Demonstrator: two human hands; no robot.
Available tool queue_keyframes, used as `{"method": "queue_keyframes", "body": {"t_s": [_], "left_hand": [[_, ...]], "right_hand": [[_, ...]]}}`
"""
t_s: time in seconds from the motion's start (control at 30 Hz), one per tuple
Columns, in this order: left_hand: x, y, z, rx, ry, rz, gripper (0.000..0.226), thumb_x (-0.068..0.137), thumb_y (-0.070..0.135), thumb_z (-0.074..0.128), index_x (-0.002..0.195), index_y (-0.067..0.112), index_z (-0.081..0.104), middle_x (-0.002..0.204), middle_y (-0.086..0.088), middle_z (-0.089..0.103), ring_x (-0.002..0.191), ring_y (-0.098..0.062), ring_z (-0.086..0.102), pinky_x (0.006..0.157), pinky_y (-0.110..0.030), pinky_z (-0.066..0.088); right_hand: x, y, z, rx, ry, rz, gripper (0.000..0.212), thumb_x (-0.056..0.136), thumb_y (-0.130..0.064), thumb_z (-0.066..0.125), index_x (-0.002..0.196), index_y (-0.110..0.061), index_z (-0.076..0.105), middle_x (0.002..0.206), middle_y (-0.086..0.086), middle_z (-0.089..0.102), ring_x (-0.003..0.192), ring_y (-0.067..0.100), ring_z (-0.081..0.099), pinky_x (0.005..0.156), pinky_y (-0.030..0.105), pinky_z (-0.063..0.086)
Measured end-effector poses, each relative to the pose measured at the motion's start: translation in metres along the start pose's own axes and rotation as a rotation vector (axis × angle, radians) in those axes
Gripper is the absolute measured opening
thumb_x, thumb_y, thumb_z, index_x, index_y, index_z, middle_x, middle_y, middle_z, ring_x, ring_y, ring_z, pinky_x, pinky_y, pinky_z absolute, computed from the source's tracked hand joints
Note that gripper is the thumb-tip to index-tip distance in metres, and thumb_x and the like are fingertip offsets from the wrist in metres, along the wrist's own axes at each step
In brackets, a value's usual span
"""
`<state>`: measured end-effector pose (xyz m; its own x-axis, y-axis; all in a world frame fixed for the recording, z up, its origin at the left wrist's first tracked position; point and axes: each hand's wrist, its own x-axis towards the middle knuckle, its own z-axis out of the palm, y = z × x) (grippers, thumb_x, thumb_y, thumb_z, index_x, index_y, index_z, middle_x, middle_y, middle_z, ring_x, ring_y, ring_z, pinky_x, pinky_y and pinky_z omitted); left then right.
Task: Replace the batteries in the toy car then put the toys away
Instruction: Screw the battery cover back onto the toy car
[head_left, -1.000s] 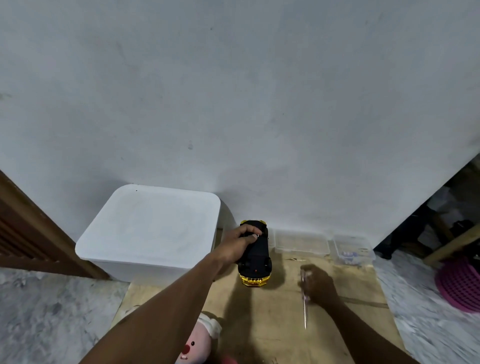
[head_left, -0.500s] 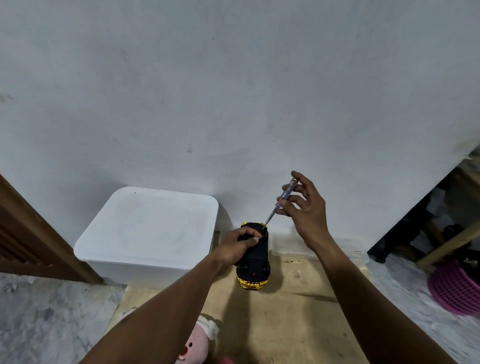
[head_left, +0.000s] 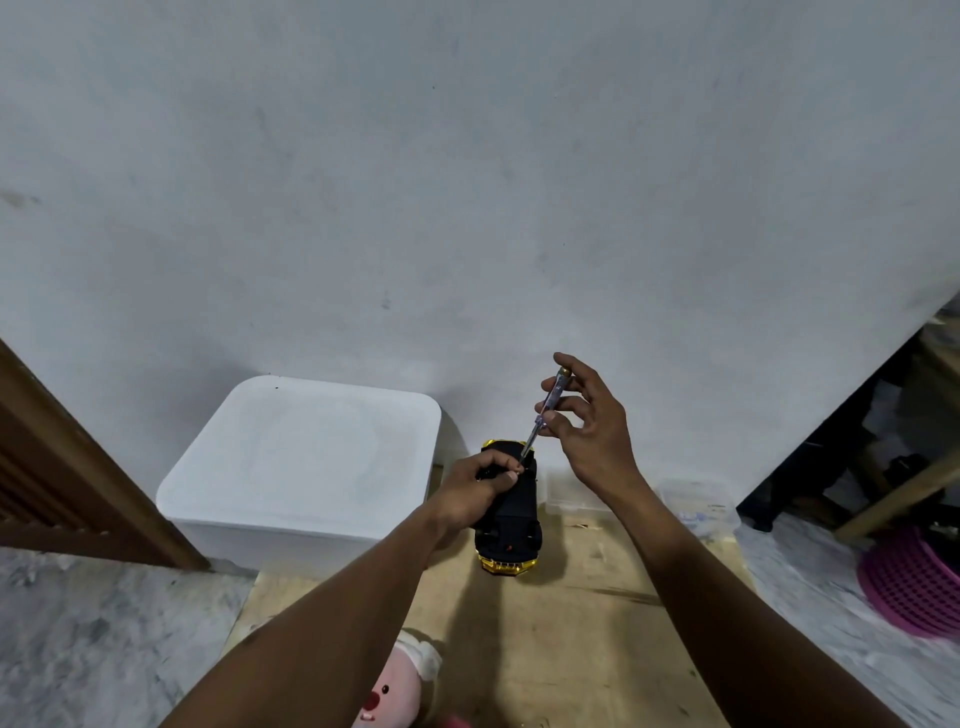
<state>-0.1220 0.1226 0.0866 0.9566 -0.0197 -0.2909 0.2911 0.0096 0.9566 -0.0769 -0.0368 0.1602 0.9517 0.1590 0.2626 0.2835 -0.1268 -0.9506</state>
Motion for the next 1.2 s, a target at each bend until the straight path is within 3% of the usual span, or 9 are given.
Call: {"method": "queue_keyframes", "body": {"t_s": [0.2, 0.3, 0.6, 0.83, 1.03, 1.2], "left_hand": [[0.0, -0.001, 0.002, -0.019, 0.026, 0.043, 0.012, 0.095, 0.014, 0.064, 0.089, 0.024, 0.068, 0.098, -0.005, 0.067, 0.084, -0.017, 0.063, 0.064, -0.025, 0.054], [0.0, 0.0, 0.003, -0.017, 0.039, 0.056, 0.012, 0.095, 0.014, 0.064, 0.089, 0.024, 0.068, 0.097, -0.005, 0.066, 0.082, -0.016, 0.062, 0.056, -0.022, 0.052], [0.001, 0.003, 0.001, -0.019, 0.038, 0.068, 0.012, 0.095, 0.015, 0.064, 0.089, 0.025, 0.068, 0.095, -0.004, 0.066, 0.079, -0.015, 0.062, 0.051, -0.02, 0.05], [0.001, -0.003, -0.001, -0.01, 0.036, 0.063, 0.01, 0.096, 0.018, 0.063, 0.092, 0.025, 0.068, 0.094, -0.003, 0.065, 0.078, -0.015, 0.061, 0.056, -0.024, 0.051], [0.002, -0.002, -0.004, -0.003, 0.019, 0.051, 0.012, 0.096, 0.019, 0.063, 0.09, 0.029, 0.068, 0.094, -0.001, 0.066, 0.078, -0.016, 0.061, 0.058, -0.026, 0.05], [0.005, -0.002, -0.003, -0.003, 0.04, 0.084, 0.011, 0.096, 0.017, 0.063, 0.09, 0.025, 0.067, 0.093, -0.001, 0.065, 0.081, -0.016, 0.059, 0.06, -0.025, 0.05]], "right_hand": [[-0.003, -0.001, 0.002, -0.029, -0.024, -0.031, 0.071, 0.082, 0.021, 0.056, 0.133, -0.029, 0.054, 0.108, 0.003, 0.064, 0.087, 0.024, 0.069, 0.073, 0.037, 0.062], [-0.005, -0.001, 0.003, -0.032, -0.03, -0.04, 0.072, 0.082, 0.021, 0.055, 0.133, -0.029, 0.055, 0.106, -0.002, 0.065, 0.088, 0.023, 0.067, 0.072, 0.032, 0.061], [-0.016, -0.006, 0.006, -0.079, -0.038, -0.102, 0.068, 0.085, 0.014, 0.058, 0.129, -0.037, 0.056, 0.106, -0.008, 0.065, 0.096, 0.019, 0.067, 0.077, 0.042, 0.062], [-0.029, -0.002, 0.011, -0.121, -0.035, -0.173, 0.059, 0.087, 0.01, 0.06, 0.129, -0.031, 0.056, 0.106, -0.009, 0.066, 0.101, 0.019, 0.067, 0.074, 0.026, 0.058], [-0.029, -0.001, 0.012, -0.108, -0.013, -0.189, 0.061, 0.087, 0.009, 0.06, 0.126, -0.038, 0.054, 0.105, -0.007, 0.065, 0.1, 0.02, 0.068, 0.07, 0.023, 0.058], [-0.026, 0.001, 0.014, -0.148, -0.04, -0.217, 0.059, 0.087, 0.011, 0.057, 0.13, -0.03, 0.055, 0.106, -0.009, 0.064, 0.102, 0.02, 0.066, 0.076, 0.026, 0.059]]}}
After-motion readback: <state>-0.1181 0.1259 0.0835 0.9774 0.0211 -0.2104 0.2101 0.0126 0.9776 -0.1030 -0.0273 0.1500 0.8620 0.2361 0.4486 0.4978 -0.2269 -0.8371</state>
